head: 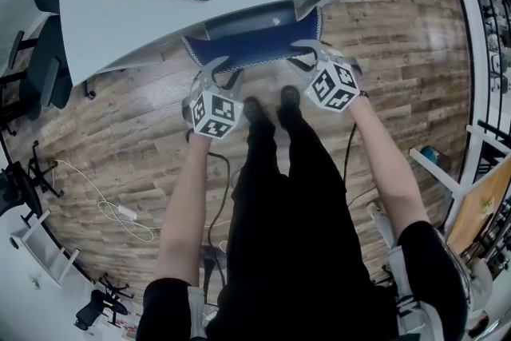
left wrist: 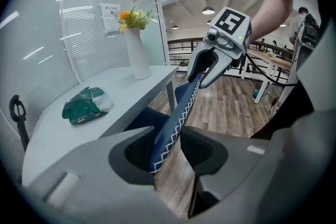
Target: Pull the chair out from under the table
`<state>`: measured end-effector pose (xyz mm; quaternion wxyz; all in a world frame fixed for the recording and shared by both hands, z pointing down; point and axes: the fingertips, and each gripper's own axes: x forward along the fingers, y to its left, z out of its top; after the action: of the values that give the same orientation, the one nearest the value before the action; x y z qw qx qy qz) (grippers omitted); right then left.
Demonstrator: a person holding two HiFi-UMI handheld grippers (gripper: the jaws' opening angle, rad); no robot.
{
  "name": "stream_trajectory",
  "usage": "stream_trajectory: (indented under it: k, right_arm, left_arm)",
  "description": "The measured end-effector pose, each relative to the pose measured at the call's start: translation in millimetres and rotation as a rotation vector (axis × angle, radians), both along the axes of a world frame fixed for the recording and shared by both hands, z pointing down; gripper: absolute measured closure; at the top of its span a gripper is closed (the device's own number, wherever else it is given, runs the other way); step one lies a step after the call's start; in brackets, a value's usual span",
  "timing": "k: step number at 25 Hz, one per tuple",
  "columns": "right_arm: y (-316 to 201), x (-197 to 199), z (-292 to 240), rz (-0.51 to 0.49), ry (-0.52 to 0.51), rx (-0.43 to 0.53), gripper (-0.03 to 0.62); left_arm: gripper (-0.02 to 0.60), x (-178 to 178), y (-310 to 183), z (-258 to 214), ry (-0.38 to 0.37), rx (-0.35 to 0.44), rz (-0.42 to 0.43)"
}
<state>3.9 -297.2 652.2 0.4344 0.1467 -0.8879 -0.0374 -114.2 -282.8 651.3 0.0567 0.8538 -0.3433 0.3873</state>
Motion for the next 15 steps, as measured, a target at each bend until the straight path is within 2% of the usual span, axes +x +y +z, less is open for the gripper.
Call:
stream_trajectory:
  k: [4, 9, 15]
  right_arm:
    - [14.9, 1.5, 2.7, -0.002, 0.0, -0.044, 0.47]
    - [30.1, 3.1, 9.8, 0.002, -0.018, -0.046, 0.47]
    - [50.6, 5.1, 16.7, -0.01, 0.03, -0.053, 0.471]
  left_arm:
    - [0.426, 2.8, 15.5, 2.2, 0.016, -0.015, 0.024]
    - [0.431, 4.9, 30.5, 9.4, 0.004, -0.032, 0.041]
    - [0.44, 7.9, 51.8, 16.7, -0.022, -0.069, 0.067]
